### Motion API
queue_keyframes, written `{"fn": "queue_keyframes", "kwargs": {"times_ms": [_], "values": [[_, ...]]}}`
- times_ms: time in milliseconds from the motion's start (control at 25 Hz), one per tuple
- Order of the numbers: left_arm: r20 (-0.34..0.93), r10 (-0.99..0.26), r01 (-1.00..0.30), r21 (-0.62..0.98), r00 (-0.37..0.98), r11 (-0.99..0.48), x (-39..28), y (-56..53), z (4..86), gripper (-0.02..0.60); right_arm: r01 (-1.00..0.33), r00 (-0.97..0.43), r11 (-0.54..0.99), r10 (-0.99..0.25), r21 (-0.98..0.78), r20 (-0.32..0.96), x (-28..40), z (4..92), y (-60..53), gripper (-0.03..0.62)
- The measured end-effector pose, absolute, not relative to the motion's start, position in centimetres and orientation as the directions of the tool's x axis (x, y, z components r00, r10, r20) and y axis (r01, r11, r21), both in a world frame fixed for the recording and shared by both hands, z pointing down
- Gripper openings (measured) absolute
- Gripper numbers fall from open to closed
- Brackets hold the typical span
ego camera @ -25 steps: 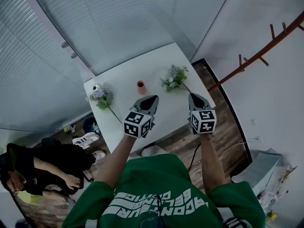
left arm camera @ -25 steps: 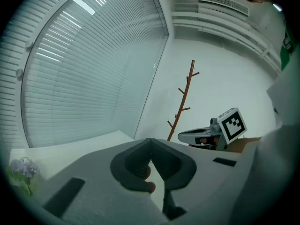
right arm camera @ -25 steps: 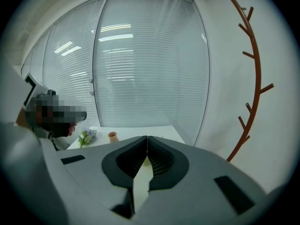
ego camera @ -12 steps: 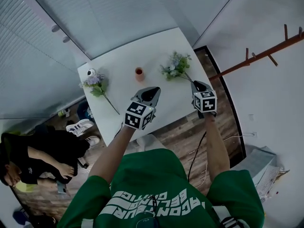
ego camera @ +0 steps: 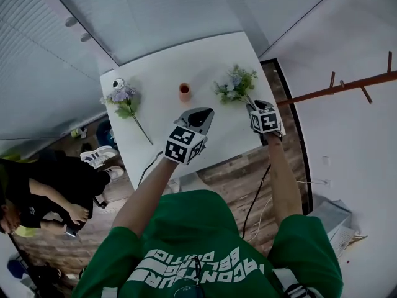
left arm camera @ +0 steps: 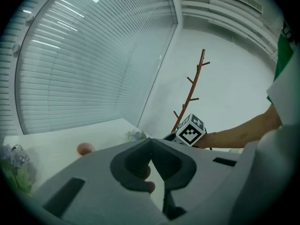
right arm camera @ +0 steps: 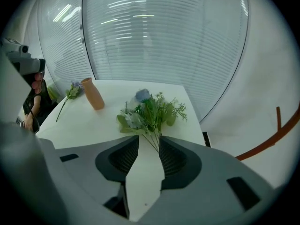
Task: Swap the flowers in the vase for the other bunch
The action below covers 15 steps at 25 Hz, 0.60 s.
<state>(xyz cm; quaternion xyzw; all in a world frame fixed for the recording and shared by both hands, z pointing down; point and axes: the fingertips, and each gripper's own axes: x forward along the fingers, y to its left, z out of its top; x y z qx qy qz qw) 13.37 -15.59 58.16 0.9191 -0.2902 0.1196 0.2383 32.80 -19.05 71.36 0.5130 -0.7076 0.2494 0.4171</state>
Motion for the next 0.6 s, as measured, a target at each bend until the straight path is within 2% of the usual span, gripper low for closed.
{"fn": "queue_keyframes", "kwargs": {"times_ms": [400, 600], "values": [[0.404, -0.472, -0.613, 0.38, 0.784, -0.692, 13.5, -17.8, 61.3, 0.008, -0.87, -0.149, 0.492, -0.316, 0.028, 0.937, 33.3, 78.4, -22.8, 0.186], [0.42, -0.473, -0.624, 0.382, 0.774, -0.682, 13.6, -18.5, 62.0, 0.008, -0.837, -0.164, 0.547, -0.206, -0.025, 0.965, 33.5, 80.2, -23.5, 0.189]]}}
